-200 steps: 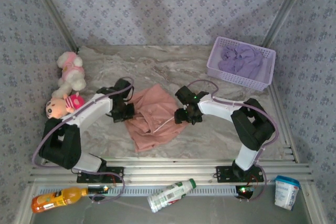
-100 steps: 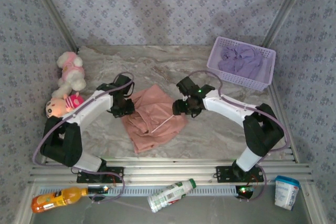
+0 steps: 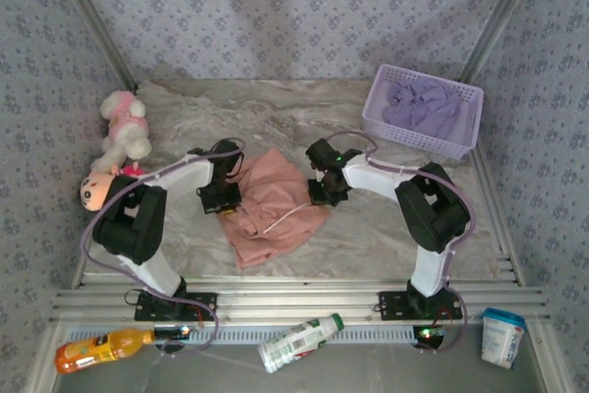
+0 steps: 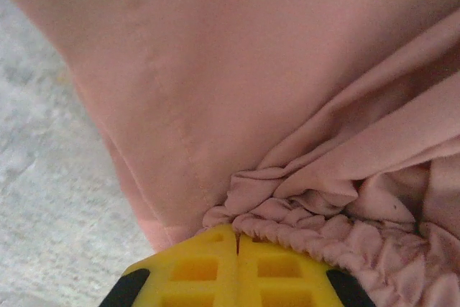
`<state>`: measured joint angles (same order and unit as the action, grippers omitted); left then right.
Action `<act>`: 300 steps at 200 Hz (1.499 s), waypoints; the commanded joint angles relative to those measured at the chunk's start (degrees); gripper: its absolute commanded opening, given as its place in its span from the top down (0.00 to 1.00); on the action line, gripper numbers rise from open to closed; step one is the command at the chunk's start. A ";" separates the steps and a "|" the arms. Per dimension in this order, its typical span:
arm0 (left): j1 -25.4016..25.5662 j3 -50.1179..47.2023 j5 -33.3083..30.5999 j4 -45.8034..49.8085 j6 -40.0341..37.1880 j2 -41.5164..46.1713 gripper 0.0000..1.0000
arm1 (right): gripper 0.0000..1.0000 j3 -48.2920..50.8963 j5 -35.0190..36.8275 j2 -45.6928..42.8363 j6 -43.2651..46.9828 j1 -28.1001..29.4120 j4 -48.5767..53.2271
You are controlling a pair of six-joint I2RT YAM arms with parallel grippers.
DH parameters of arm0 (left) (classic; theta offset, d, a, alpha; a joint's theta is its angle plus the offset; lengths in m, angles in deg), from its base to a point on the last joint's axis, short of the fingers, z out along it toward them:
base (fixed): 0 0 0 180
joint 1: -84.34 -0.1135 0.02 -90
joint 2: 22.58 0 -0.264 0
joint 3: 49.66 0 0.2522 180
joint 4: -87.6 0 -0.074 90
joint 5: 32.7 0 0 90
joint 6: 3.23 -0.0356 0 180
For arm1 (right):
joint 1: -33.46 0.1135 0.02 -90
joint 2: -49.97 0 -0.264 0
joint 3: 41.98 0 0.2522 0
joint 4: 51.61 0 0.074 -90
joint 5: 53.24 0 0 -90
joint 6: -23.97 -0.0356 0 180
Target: Fold and stack the mixed laundry pile
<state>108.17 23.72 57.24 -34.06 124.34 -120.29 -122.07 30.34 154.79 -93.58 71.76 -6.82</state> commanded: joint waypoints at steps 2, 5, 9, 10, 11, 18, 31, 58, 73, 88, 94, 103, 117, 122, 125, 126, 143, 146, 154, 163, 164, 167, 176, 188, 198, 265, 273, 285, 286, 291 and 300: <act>0.94 5.68 2.58 -5.27 -0.89 -8.31 1.00 | 0.81 1.59 -0.77 -0.86 0.41 2.14 1.35; 1.09 7.19 2.96 -5.29 -1.15 -9.40 1.00 | 0.81 1.89 -1.12 -1.18 0.33 2.42 1.39; 1.24 9.32 3.37 -5.29 -1.45 -10.74 1.00 | 0.81 2.25 -1.58 -1.54 0.24 2.92 1.47; 1.31 9.83 3.56 -5.25 -1.53 -11.14 1.00 | 0.81 2.34 -1.67 -1.63 0.18 3.05 1.53; 1.40 10.40 3.70 -5.22 -1.66 -11.47 1.00 | 0.81 2.38 -1.80 -1.72 0.20 3.20 1.51; 1.79 14.57 4.53 -4.63 -2.30 -13.99 1.00 | 0.81 2.79 -2.43 -2.47 -0.09 4.21 1.82; 2.88 22.99 5.02 -2.20 -4.01 -18.57 0.99 | 0.80 3.05 -3.33 -3.87 -0.39 5.96 2.75; 3.49 39.22 4.57 3.40 -6.09 -24.52 0.68 | 0.70 1.70 -2.43 -8.21 -1.93 6.70 7.99; 2.87 45.15 3.29 6.01 -7.35 -25.38 0.45 | 0.55 1.31 -2.52 -11.16 -2.31 4.83 10.08; 1.96 49.53 2.39 8.55 -8.80 -25.05 0.39 | 0.50 1.20 -3.05 -14.54 -2.13 2.58 11.17; 1.52 50.88 2.21 9.65 -9.35 -24.60 0.37 | 0.50 1.05 -3.33 -15.69 -2.03 1.16 11.31; 0.86 51.82 1.87 11.31 -10.03 -23.48 0.36 | 0.50 0.81 -4.33 -17.00 -1.88 -1.23 11.29; 0.43 53.41 1.88 13.16 -10.74 -20.57 0.35 | 0.53 0.51 -6.93 -18.02 -1.59 -5.30 10.00; 0.41 53.01 2.29 13.40 -10.91 -19.12 0.36 | 0.56 0.41 -7.99 -18.15 -1.55 -6.53 9.21; 0.50 52.59 2.83 13.35 -10.99 -18.12 0.37 | 0.58 0.22 -8.65 -18.04 -1.40 -7.26 8.72; 0.50 52.52 3.02 13.30 -11.09 -17.95 0.37 | 0.59 0.22 -8.81 -17.97 -1.38 -7.49 8.58; 1.76 46.50 6.86 11.15 -10.78 -11.48 0.52 | 0.66 -0.70 -12.06 -16.92 -1.36 -10.47 5.24; 2.15 45.20 7.61 10.64 -10.69 -10.32 0.56 | 0.67 -0.88 -12.53 -16.56 -1.32 -10.74 4.54; 3.41 41.62 9.43 8.73 -10.18 -7.42 0.66 | 0.68 -1.49 -13.28 -15.36 -1.39 -11.24 3.64; 5.07 37.52 12.01 6.34 -9.20 -4.54 0.75 | 0.70 -3.27 -13.53 -13.85 -1.34 -11.35 2.86; 5.34 36.77 12.31 6.02 -9.06 -4.26 0.76 | 0.70 -3.50 -13.49 -13.58 -1.35 -11.34 2.44; 5.98 35.05 13.33 5.06 -8.70 -3.50 0.79 | 0.70 -3.95 -13.41 -13.01 -1.21 -11.28 1.82; 8.25 30.44 15.85 2.67 -7.65 -1.69 0.86 | 0.71 -4.86 -14.23 -11.14 -1.47 -10.84 1.04; 11.52 25.02 16.88 0.41 -6.37 -0.13 0.89 | 0.71 -5.30 -15.39 -8.86 -2.26 -10.34 -0.44; 14.10 20.63 17.01 -1.46 -5.46 0.69 0.90 | 0.71 -5.13 -15.73 -7.42 -3.06 -10.19 -1.62; 18.54 2.59 9.74 -7.23 -4.90 -1.35 0.96 | 0.76 -3.69 -12.75 2.92 -4.82 -14.32 -4.48; 18.17 2.01 8.22 -6.50 -5.38 -2.74 0.97 | 0.76 -3.19 -12.10 3.75 -4.88 -15.42 -5.00; 17.22 1.90 6.54 -6.06 -5.86 -4.77 0.98 | 0.76 -2.54 -11.52 4.22 -4.84 -16.85 -5.68; 17.13 1.90 6.42 -6.07 -5.89 -4.90 0.98 | 0.76 -2.52 -11.47 4.24 -4.77 -16.90 -5.70; 16.64 1.85 6.00 -4.77 -6.13 -5.55 0.98 | 0.76 -2.49 -11.36 4.26 -4.60 -17.13 -5.72; 15.81 1.97 5.33 -4.21 -6.81 -6.35 0.98 | 0.76 -2.49 -10.73 4.26 -4.06 -17.35 -5.38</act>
<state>126.01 26.16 67.38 -39.72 119.33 -124.21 -125.00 16.83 158.59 -97.60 55.85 -12.18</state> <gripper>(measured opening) 0.056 0.242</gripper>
